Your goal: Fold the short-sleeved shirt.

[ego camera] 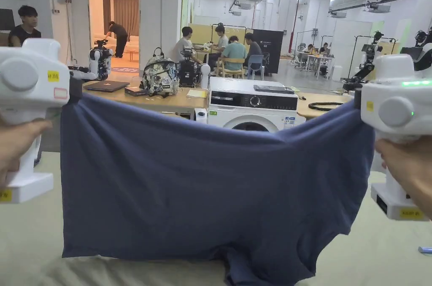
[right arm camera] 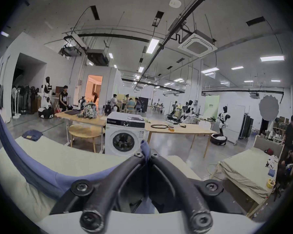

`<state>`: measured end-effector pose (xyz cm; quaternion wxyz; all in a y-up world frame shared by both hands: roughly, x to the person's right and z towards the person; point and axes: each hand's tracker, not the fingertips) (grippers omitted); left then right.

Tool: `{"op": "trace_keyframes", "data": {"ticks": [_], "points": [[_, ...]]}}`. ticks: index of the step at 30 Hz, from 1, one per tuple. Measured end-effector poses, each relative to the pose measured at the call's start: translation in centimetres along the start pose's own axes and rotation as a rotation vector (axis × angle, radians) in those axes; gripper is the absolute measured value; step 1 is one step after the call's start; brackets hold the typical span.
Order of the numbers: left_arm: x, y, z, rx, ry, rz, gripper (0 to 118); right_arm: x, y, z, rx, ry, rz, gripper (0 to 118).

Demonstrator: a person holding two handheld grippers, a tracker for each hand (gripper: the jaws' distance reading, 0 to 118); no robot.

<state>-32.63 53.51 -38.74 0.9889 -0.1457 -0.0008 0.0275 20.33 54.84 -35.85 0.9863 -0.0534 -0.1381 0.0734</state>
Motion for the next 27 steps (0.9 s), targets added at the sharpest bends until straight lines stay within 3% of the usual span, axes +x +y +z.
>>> {"op": "trace_keyframes", "data": {"ticks": [13,22,27], "points": [[-2.9,-11.6,10.5,-0.028,-0.028,0.022,0,-0.3,-8.2,12.6,-0.058,0.069,0.041,0],[-3.7,-21.2,14.4,-0.167,-0.042,0.035,0,-2.0,-15.5,16.3,-0.190,0.126,0.054,0],[-3.2,-27.1,14.6,-0.273,-0.033,0.031,0,-3.1,-21.4,17.5,-0.306,0.153,0.022,0]]}}
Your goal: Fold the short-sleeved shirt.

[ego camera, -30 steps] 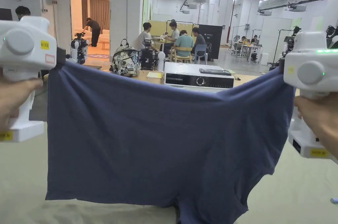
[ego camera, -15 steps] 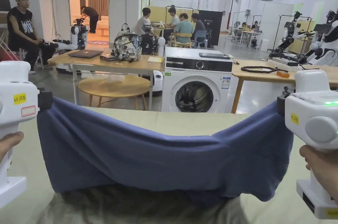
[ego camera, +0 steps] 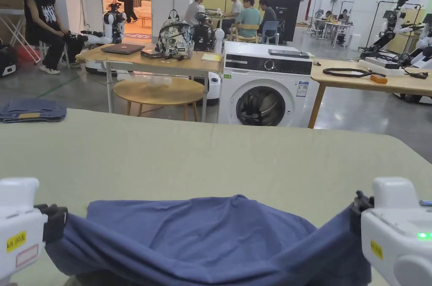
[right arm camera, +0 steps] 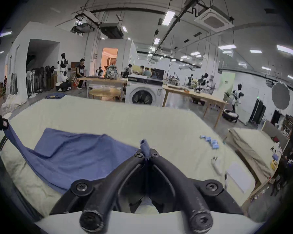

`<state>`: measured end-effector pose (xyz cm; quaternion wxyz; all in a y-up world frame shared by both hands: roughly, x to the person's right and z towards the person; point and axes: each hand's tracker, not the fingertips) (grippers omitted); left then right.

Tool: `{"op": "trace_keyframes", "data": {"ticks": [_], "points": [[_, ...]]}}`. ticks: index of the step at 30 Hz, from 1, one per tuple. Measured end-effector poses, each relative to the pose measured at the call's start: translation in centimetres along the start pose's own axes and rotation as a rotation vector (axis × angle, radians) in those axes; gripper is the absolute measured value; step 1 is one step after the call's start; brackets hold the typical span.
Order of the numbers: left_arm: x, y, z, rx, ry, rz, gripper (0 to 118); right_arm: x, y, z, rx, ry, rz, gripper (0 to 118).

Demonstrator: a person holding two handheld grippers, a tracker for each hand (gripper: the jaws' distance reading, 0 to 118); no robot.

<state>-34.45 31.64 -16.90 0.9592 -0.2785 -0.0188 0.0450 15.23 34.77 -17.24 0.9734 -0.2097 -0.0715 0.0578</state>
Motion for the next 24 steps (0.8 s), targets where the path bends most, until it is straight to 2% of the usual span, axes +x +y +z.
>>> {"op": "trace_keyframes", "data": {"ticks": [5,12,16,18,19,20,21,22,24], "points": [[-0.7,-4.4,-2.5,-0.105,0.040,0.035,0,-0.3,-5.1,-1.7,-0.123,0.032,-0.062,0],[-1.4,-8.9,-4.9,-0.230,0.061,0.074,0,-1.5,-11.6,-3.9,-0.269,0.054,-0.056,0],[-1.7,-10.2,-5.5,-0.267,0.060,0.106,0,-2.0,-13.3,-4.6,-0.299,0.049,-0.061,1],[-1.6,-10.6,-5.9,-0.285,0.058,0.111,8,-2.3,-13.7,-4.8,-0.305,0.049,-0.061,6],[-1.6,-10.7,-6.0,-0.290,0.058,0.111,19,-2.4,-13.7,-4.8,-0.307,0.048,-0.061,12],[-1.4,-10.8,-5.8,-0.289,0.055,0.111,41,-2.7,-13.7,-4.9,-0.307,0.048,-0.060,32],[-1.2,-10.9,-5.9,-0.286,0.057,0.116,48,-2.9,-13.6,-5.1,-0.305,0.046,-0.055,55],[-1.1,-10.8,-5.7,-0.275,0.053,0.126,46,-3.1,-13.5,-5.1,-0.303,0.043,-0.048,70],[-0.9,-10.6,-5.2,-0.238,0.048,0.136,50,-3.5,-13.2,-5.0,-0.276,0.043,-0.038,72]]}}
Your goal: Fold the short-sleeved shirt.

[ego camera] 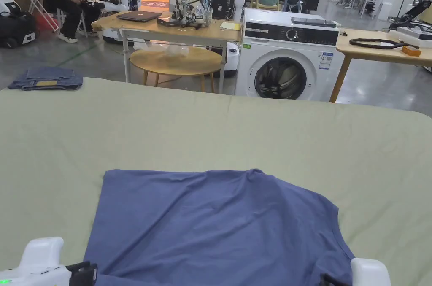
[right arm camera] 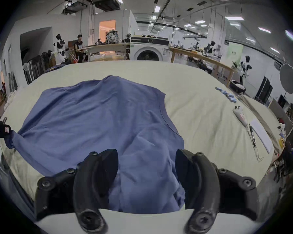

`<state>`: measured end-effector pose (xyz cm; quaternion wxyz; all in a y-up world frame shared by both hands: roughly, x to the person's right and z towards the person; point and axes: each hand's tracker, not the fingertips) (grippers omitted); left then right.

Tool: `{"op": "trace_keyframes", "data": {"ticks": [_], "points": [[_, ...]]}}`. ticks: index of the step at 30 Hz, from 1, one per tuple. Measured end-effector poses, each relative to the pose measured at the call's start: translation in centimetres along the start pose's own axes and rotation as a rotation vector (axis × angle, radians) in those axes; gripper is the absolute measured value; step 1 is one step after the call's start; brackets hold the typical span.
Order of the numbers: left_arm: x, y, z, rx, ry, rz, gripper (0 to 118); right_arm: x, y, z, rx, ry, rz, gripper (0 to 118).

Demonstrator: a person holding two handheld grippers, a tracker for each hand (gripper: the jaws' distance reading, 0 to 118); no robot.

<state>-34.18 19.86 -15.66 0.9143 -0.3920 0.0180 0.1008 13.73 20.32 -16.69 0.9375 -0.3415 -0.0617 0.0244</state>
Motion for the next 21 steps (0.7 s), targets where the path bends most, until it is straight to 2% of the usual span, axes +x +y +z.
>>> {"op": "trace_keyframes", "data": {"ticks": [6,7,8,9,10,11,12,13,17,21], "points": [[2.1,0.1,2.9,0.187,0.003,-0.056,49,-1.9,0.8,1.2,0.116,0.059,-0.030,72],[2.5,0.2,3.2,0.209,0.005,-0.069,49,-2.3,1.0,1.4,0.134,0.057,-0.031,67],[3.0,0.1,3.4,0.233,0.004,-0.089,48,-2.7,1.1,1.7,0.177,0.072,-0.030,48],[3.5,0.3,3.4,0.229,0.003,-0.111,41,-3.3,1.2,2.0,0.215,0.072,-0.023,28],[4.0,0.4,3.4,0.244,0.001,-0.132,30,-3.9,1.3,2.1,0.237,0.066,-0.012,11],[4.5,0.6,3.4,0.258,0.001,-0.155,11,-4.4,1.5,2.3,0.263,0.054,-0.012,1],[4.9,0.8,3.2,0.261,0.014,-0.171,2,-4.8,1.7,2.4,0.276,0.062,-0.015,0],[5.3,1.0,3.0,0.266,0.018,-0.185,0,-5.0,1.9,2.5,0.285,0.075,-0.024,0],[6.3,1.9,1.8,0.244,-0.035,-0.149,0,-5.6,3.0,2.0,0.290,0.086,-0.040,0],[6.0,3.9,-1.1,0.181,-0.021,-0.091,0,-6.0,3.7,0.7,0.258,0.118,-0.057,0]]}}
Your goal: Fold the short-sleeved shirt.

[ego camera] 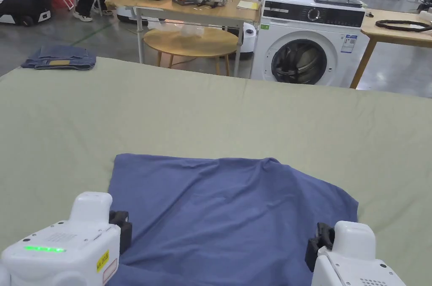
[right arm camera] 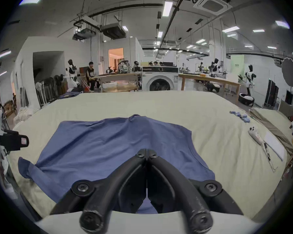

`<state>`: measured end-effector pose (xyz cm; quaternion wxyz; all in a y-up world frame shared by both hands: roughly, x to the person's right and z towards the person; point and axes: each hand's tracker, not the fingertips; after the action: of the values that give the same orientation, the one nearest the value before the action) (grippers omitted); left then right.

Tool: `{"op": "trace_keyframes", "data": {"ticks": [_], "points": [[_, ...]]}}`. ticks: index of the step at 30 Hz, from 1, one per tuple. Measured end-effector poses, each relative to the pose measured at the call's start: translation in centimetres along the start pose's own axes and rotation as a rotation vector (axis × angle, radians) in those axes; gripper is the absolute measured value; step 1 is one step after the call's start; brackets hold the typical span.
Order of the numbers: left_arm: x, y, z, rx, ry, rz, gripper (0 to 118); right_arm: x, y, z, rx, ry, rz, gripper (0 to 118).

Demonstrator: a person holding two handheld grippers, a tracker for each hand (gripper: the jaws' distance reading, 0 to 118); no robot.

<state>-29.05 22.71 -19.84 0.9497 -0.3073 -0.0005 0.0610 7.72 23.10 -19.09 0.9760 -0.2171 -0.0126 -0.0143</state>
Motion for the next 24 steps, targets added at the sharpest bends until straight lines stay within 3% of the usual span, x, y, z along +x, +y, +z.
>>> {"op": "trace_keyframes", "data": {"ticks": [15,16,17,20,24], "points": [[-9.3,15.5,-19.8,-0.322,-0.002,0.091,0,1.6,-1.2,-5.4,-0.134,-0.030,0.043,0],[-9.6,16.1,-20.7,-0.330,0.021,0.097,9,1.7,-1.2,-5.6,-0.141,-0.035,0.046,0],[-9.9,16.7,-21.8,-0.334,0.040,0.109,32,1.8,-1.3,-5.8,-0.149,-0.043,0.048,0],[-10.6,17.3,-24.7,-0.383,0.053,0.153,60,2.2,-1.4,-6.3,-0.165,-0.060,0.051,0],[-10.8,16.2,-28.1,-0.508,0.063,0.176,61,2.6,-1.5,-6.8,-0.183,-0.077,0.059,0]]}}
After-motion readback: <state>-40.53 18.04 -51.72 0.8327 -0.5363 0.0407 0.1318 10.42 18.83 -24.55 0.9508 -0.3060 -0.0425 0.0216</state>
